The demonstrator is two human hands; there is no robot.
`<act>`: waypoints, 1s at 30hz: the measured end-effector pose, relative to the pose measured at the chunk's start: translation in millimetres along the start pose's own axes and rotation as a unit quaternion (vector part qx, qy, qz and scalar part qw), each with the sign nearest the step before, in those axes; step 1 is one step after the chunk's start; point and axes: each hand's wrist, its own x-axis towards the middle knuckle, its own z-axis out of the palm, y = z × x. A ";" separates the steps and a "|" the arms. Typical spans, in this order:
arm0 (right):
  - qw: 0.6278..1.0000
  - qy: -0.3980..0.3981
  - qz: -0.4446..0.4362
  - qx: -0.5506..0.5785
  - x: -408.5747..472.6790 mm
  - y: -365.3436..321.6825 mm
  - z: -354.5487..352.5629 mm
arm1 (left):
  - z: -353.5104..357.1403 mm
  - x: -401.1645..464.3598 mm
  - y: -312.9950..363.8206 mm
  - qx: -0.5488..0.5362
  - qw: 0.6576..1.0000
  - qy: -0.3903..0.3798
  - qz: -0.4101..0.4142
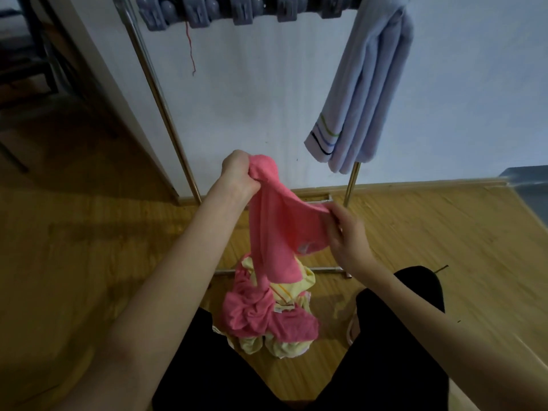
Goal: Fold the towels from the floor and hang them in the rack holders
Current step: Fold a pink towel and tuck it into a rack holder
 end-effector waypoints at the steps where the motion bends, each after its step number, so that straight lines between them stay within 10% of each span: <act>1: 1.000 0.016 0.006 0.021 8.0 -7.7 -6.1 | -1.3 3.0 -2.6 0.000 1.000 -0.012 -0.007; 11: 0.949 0.084 0.081 0.294 79.7 -74.8 -32.1 | -11.4 7.0 -33.7 0.075 0.987 -0.142 -0.027; 15: 0.932 0.095 0.129 0.326 91.5 -72.9 -19.4 | -29.9 -7.0 -45.7 0.159 0.969 -0.155 0.108; 20: 0.940 0.093 0.152 0.291 90.2 -65.6 -5.5 | -65.4 -35.1 -65.6 0.331 0.860 -0.289 0.258; 24: 0.936 0.074 0.147 0.310 85.1 -67.0 0.2 | -74.4 -33.2 -83.5 0.538 0.730 -0.236 0.349; 30: 0.916 0.075 0.164 0.358 82.0 -66.3 -6.3 | -78.7 -15.6 -89.1 0.543 0.724 -0.179 0.386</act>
